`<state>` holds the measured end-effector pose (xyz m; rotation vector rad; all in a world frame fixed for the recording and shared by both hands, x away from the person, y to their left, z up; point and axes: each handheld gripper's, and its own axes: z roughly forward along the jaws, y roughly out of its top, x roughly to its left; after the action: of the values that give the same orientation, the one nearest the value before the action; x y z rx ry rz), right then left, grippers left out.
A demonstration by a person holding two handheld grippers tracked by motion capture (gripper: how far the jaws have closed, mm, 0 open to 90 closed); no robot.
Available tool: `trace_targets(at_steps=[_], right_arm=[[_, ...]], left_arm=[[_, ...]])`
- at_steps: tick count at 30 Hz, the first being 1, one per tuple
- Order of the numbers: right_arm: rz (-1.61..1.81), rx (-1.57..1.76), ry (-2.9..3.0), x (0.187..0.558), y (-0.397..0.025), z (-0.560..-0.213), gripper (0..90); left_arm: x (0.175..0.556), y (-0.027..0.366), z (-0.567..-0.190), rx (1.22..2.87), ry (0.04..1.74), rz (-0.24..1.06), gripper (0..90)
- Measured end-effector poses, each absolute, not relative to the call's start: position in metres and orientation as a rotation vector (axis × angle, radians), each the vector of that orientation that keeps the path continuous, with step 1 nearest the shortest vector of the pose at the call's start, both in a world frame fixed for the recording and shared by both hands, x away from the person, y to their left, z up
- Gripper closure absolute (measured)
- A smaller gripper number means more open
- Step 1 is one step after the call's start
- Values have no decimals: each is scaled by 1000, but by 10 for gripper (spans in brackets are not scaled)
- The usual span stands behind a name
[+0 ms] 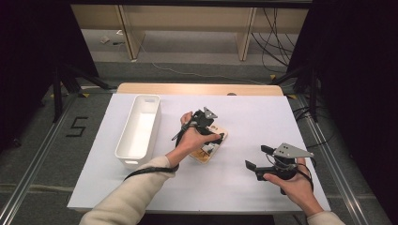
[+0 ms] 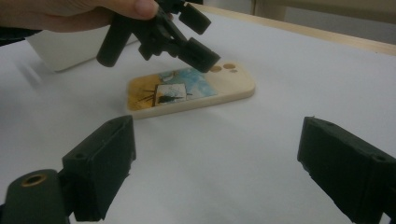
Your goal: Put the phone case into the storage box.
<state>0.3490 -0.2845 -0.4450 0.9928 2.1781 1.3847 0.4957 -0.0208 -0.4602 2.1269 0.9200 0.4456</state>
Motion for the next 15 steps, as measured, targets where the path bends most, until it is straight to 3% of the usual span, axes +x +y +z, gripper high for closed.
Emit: trace_targets(at_steps=[15], right_arm=[[1387, 995, 2180, 349, -285, -445, 122]], left_arm=[[513, -38, -475, 2167, 980, 427, 0]])
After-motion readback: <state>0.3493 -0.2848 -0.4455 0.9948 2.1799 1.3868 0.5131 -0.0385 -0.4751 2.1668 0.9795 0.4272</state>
